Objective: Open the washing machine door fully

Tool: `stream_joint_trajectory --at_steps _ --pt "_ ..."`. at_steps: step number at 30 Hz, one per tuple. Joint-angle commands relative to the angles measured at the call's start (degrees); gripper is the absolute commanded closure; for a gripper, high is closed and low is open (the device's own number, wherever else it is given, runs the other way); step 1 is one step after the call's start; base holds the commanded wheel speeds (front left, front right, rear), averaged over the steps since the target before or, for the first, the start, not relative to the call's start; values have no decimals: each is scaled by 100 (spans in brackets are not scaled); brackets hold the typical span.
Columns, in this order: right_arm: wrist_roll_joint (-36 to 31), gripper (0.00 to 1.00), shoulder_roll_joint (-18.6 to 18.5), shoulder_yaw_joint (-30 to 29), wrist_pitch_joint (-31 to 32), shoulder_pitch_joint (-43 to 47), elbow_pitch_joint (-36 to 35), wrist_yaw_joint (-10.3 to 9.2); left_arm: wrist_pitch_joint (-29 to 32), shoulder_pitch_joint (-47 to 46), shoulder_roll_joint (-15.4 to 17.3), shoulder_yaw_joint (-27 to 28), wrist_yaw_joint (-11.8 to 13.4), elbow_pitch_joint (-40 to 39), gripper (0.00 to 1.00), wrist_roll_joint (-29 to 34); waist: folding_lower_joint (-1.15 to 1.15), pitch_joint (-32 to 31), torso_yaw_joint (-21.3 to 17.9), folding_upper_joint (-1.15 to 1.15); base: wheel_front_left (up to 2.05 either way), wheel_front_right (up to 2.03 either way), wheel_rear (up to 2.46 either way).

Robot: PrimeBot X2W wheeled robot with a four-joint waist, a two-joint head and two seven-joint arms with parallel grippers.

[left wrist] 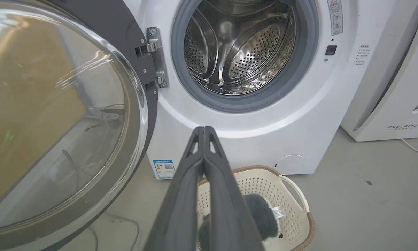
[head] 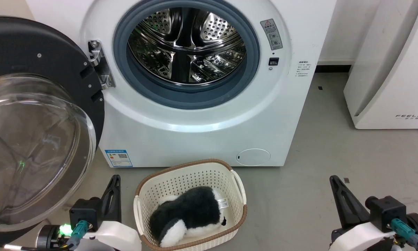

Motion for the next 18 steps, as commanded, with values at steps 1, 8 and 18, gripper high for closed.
stream_joint_trajectory --at_steps 1,8,18 --pt "-41 100 11 18 42 -106 -32 3 41 -72 2 -20 35 -46 100 53 0 0 2 0 0 0 0" --pt "-66 100 12 42 124 -133 -38 3 125 -77 2 -68 66 -86 100 75 0 -2 11 0 0 0 0" --pt "-101 100 13 76 241 -171 -47 3 246 -84 1 -137 112 -145 100 107 0 -3 23 0 0 0 0"
